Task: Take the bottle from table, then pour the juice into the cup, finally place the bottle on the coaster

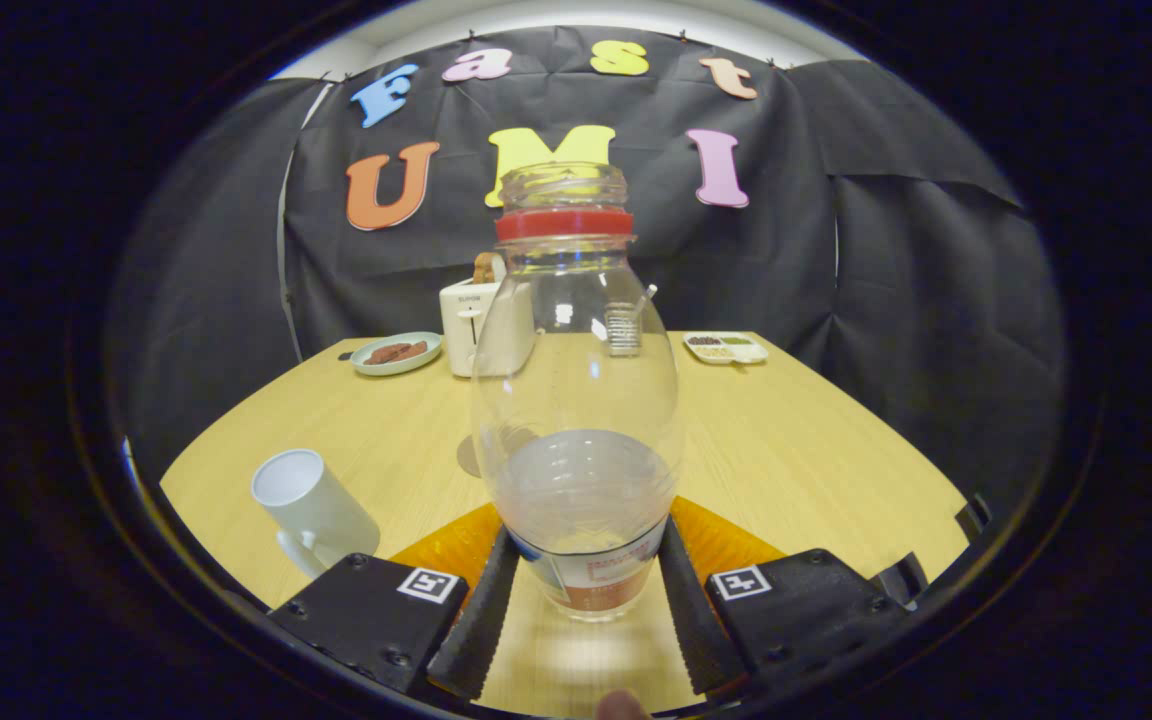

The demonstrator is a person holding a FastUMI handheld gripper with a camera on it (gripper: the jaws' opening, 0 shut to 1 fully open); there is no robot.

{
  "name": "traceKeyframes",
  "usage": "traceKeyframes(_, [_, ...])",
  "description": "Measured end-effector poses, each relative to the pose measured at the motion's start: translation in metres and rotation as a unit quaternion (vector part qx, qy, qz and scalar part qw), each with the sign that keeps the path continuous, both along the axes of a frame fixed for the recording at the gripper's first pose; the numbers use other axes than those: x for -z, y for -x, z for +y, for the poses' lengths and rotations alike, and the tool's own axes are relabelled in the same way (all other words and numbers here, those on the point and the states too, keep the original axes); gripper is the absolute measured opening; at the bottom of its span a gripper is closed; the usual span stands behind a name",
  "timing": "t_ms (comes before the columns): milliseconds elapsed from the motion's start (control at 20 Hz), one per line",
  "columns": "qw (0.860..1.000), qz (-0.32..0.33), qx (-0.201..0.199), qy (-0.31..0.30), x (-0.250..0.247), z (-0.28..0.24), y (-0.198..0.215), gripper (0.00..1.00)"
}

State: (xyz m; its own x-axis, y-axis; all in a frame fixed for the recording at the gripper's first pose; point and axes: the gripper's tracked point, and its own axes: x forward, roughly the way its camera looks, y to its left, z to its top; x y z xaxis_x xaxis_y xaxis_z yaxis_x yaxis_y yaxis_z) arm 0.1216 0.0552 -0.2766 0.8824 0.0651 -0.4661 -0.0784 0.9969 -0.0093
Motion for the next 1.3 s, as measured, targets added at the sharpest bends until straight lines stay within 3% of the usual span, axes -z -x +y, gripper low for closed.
traceKeyframes(250, [0.995, -0.025, -0.026, 0.097, -0.021, 0.004, -0.004, 0.75])
traceKeyframes(500, [0.975, -0.043, -0.051, 0.211, -0.033, 0.007, -0.023, 0.75])
traceKeyframes(750, [0.931, -0.062, -0.079, 0.352, -0.036, 0.012, -0.042, 0.75])
traceKeyframes(950, [0.912, -0.058, -0.109, 0.391, -0.019, 0.030, -0.044, 0.75])
traceKeyframes(1300, [0.849, -0.096, -0.131, 0.503, -0.021, 0.042, -0.053, 0.75])
